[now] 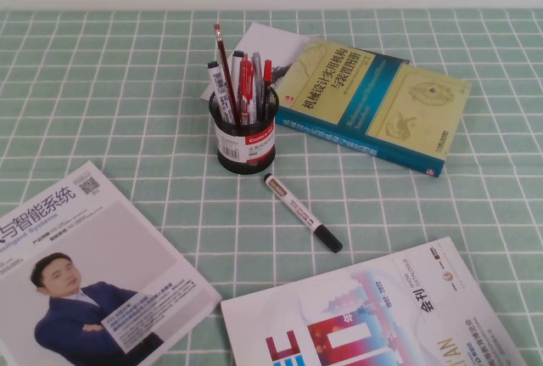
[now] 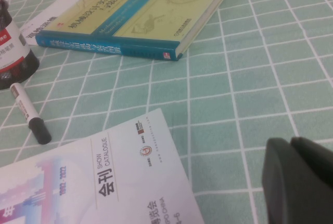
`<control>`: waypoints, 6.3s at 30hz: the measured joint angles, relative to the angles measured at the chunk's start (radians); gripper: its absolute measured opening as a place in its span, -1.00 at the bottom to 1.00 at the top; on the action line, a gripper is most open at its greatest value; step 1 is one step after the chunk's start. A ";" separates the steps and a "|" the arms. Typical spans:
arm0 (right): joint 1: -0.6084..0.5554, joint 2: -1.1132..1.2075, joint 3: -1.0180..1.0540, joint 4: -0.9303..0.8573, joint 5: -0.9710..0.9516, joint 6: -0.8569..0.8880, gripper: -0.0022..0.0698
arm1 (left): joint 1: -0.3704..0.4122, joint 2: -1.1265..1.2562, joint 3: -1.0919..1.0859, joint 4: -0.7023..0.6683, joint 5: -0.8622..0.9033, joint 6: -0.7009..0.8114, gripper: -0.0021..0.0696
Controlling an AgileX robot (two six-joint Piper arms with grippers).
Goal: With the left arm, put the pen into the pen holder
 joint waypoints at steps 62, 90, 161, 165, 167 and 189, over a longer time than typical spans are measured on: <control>0.000 0.000 0.000 0.000 0.000 0.000 -1.00 | 0.000 0.980 -0.692 -0.557 0.352 0.343 -0.95; 0.000 0.000 0.000 0.000 0.000 0.000 -1.00 | -0.577 1.803 -1.368 -0.363 0.393 0.088 -0.95; 0.000 0.000 0.000 0.000 0.000 0.000 -1.00 | -0.622 2.267 -1.919 0.079 0.764 -0.652 -0.45; 0.000 0.000 0.000 0.000 0.000 0.000 -1.00 | -0.620 2.269 -1.922 0.079 0.782 -0.568 -0.62; 0.000 0.000 0.000 0.000 0.000 0.000 -1.00 | -0.620 2.269 -1.925 0.079 0.788 -0.533 -0.62; 0.000 0.000 0.000 0.000 0.000 0.000 -1.00 | -0.679 2.058 -1.818 0.051 0.533 -0.176 -0.62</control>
